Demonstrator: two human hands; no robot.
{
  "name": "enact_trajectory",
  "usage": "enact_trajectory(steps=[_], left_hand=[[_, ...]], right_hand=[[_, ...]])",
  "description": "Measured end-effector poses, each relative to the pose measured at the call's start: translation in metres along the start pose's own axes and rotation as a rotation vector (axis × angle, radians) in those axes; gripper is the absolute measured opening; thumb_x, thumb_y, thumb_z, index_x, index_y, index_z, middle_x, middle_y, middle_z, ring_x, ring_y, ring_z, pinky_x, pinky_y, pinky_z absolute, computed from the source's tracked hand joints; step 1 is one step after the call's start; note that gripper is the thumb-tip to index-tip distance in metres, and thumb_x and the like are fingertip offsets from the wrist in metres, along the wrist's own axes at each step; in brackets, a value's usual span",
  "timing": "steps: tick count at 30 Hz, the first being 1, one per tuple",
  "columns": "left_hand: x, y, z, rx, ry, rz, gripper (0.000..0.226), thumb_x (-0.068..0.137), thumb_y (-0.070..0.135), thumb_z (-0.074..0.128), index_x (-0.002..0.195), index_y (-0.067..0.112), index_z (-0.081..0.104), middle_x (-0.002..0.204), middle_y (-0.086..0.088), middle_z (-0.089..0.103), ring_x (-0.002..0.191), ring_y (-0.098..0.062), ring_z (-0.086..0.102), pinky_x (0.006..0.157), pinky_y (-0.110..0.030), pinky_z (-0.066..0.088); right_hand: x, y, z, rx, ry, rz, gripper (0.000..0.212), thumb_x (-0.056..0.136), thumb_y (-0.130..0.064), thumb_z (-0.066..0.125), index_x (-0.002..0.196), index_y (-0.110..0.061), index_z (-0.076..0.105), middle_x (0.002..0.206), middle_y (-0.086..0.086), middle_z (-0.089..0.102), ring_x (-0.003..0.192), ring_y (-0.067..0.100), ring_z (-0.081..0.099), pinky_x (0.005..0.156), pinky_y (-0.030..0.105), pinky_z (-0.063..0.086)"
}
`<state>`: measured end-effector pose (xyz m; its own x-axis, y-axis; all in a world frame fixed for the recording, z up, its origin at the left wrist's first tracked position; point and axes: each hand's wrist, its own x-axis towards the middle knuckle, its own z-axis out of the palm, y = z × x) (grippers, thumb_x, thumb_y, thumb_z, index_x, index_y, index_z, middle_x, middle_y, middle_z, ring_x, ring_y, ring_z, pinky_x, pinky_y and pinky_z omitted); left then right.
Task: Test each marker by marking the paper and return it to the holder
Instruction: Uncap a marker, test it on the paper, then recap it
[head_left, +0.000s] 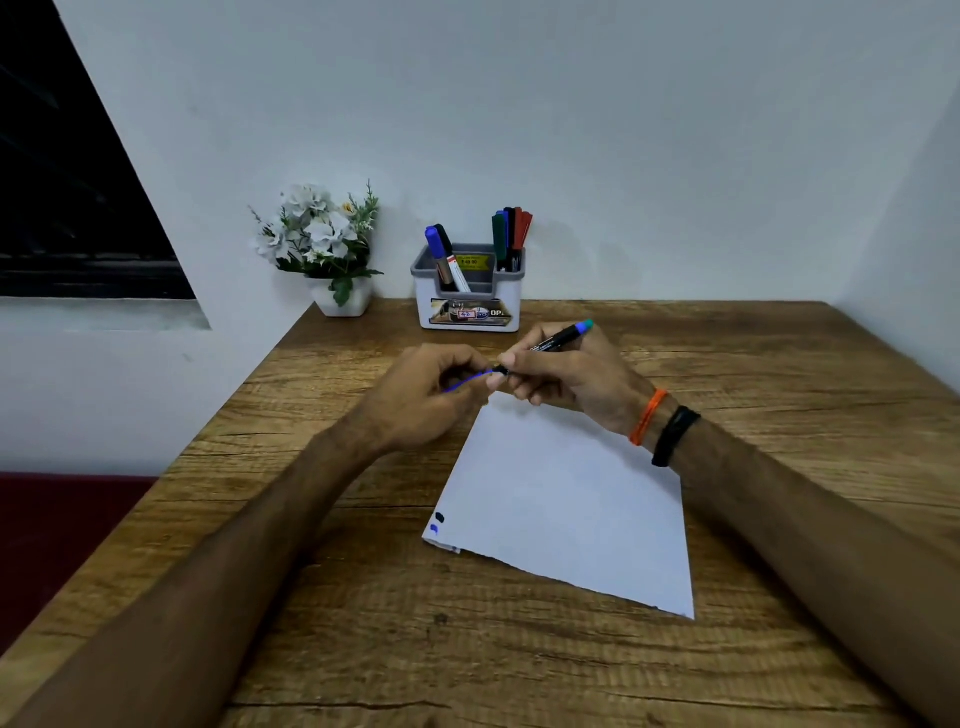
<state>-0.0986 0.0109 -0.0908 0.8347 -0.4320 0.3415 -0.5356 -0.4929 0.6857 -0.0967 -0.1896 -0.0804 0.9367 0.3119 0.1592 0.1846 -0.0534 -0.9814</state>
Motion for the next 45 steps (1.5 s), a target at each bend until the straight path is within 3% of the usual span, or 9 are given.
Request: enact_trajectory(steps=[4,11,19,24,27,31,37,40,45], left_hand=[[-0.001,0.006,0.003,0.027,-0.022,0.008,0.012,0.096,0.019,0.058,0.089,0.014,0.066,0.061,0.013,0.059,0.052,0.001,0.055,0.051,-0.012,0.039],[-0.006,0.011,0.005,0.077,-0.085,0.067,0.017,0.099,0.020,0.049,0.098,0.019,0.066,0.082,0.009,0.065,0.069,-0.002,0.055,0.060,-0.013,0.040],[-0.006,0.014,0.009,0.107,-0.056,0.118,0.016,0.099,0.014,0.050,0.092,0.019,0.064,0.069,0.025,0.054,0.065,0.012,0.053,0.057,-0.004,0.035],[-0.003,0.007,0.010,0.119,-0.064,0.134,0.017,0.098,0.028,0.050,0.093,0.022,0.065,0.080,0.018,0.064,0.076,0.002,0.060,0.064,-0.011,0.041],[-0.003,0.004,0.012,0.116,-0.060,0.119,0.026,0.097,0.042,0.048,0.100,0.025,0.067,0.086,0.007,0.069,0.078,-0.011,0.063,0.066,-0.031,0.051],[-0.003,0.008,0.004,0.102,-0.089,0.042,0.019,0.089,0.045,0.059,0.103,0.034,0.066,0.089,0.021,0.066,0.072,0.005,0.056,0.062,-0.015,0.040],[-0.004,-0.009,-0.014,0.166,-0.129,-0.184,0.061,0.059,0.068,0.071,0.110,0.036,0.064,0.070,0.005,0.061,0.060,-0.010,0.054,0.062,-0.029,0.043],[-0.003,-0.012,-0.017,0.163,-0.168,-0.185,0.070,0.051,0.080,0.070,0.112,0.047,0.063,0.101,-0.001,0.071,0.090,-0.019,0.065,0.086,-0.045,0.053],[-0.005,-0.009,-0.020,0.160,-0.274,-0.131,0.036,0.077,0.016,0.075,0.101,0.041,0.068,0.086,0.029,0.065,0.086,0.004,0.060,0.084,-0.030,0.049]], right_hand=[[0.001,0.003,0.002,-0.017,-0.043,-0.006,0.008,0.088,-0.011,0.070,0.087,-0.004,0.067,0.080,0.018,0.069,0.061,0.018,0.064,0.053,0.022,0.049],[-0.002,0.007,0.010,0.017,-0.072,-0.030,0.023,0.085,-0.018,0.073,0.067,-0.014,0.060,0.066,0.005,0.069,0.048,0.010,0.050,0.044,0.019,0.038],[0.000,0.012,0.011,0.149,-0.113,0.006,0.034,0.091,-0.011,0.066,0.062,-0.013,0.048,0.065,0.016,0.057,0.042,0.011,0.040,0.041,0.020,0.030],[0.002,0.014,0.008,0.180,-0.121,0.000,0.031,0.086,-0.012,0.068,0.060,-0.013,0.051,0.061,0.011,0.061,0.039,0.008,0.041,0.043,0.023,0.026],[0.001,0.013,0.005,0.153,-0.102,-0.022,0.030,0.087,-0.009,0.068,0.061,-0.013,0.054,0.061,0.008,0.064,0.040,0.007,0.043,0.042,0.021,0.029],[0.002,0.014,0.004,0.066,-0.034,-0.091,0.019,0.088,-0.008,0.068,0.071,-0.010,0.060,0.054,0.002,0.058,0.044,0.009,0.044,0.043,0.019,0.034],[-0.002,0.010,0.005,0.127,-0.017,-0.048,0.014,0.087,-0.012,0.059,0.093,-0.005,0.070,0.062,0.007,0.064,0.049,0.014,0.054,0.045,0.021,0.041],[-0.009,0.003,0.011,0.170,-0.139,-0.008,0.023,0.084,-0.014,0.055,0.094,-0.002,0.072,0.070,0.011,0.070,0.054,0.015,0.062,0.048,0.020,0.046],[-0.029,0.004,0.023,0.110,-0.281,0.041,0.017,0.086,-0.012,0.060,0.092,-0.005,0.075,0.080,0.017,0.073,0.063,0.017,0.070,0.053,0.021,0.053]])
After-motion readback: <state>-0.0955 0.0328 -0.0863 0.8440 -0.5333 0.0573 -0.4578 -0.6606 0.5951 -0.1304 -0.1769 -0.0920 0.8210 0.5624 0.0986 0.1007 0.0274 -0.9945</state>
